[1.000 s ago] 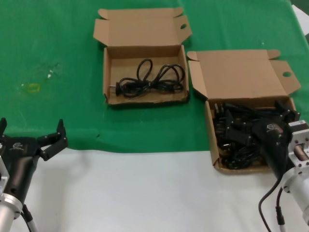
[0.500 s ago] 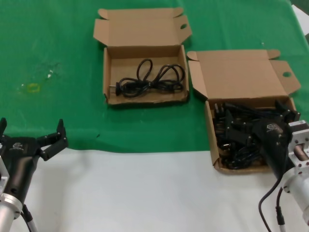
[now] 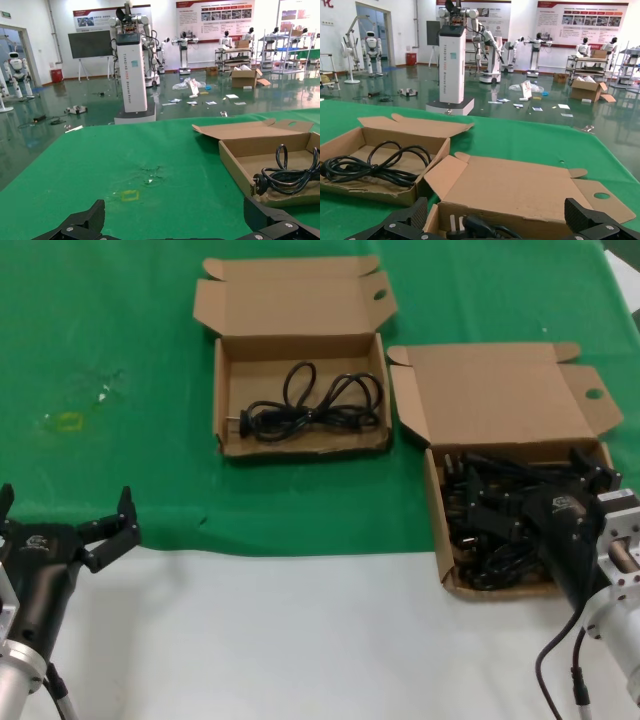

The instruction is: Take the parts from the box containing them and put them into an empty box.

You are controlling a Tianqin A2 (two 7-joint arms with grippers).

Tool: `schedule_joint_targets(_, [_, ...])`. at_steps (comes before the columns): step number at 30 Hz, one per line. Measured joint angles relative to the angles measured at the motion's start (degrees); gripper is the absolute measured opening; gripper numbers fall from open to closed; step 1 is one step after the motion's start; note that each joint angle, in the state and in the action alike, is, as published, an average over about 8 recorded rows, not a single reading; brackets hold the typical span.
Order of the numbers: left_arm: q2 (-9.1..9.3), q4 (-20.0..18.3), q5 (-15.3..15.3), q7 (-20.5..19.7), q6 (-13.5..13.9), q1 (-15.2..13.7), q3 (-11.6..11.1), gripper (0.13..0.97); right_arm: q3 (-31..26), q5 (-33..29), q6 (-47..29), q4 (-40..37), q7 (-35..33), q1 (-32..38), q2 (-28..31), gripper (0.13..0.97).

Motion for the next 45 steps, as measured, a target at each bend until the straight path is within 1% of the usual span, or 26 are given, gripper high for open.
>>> schedule_joint_targets(45, [0.0,0.0,0.0,0.0,0.0,0.0,0.0,0.966,0.0,0.0,0.0,0.0,0.0,0.0,0.0,0.966])
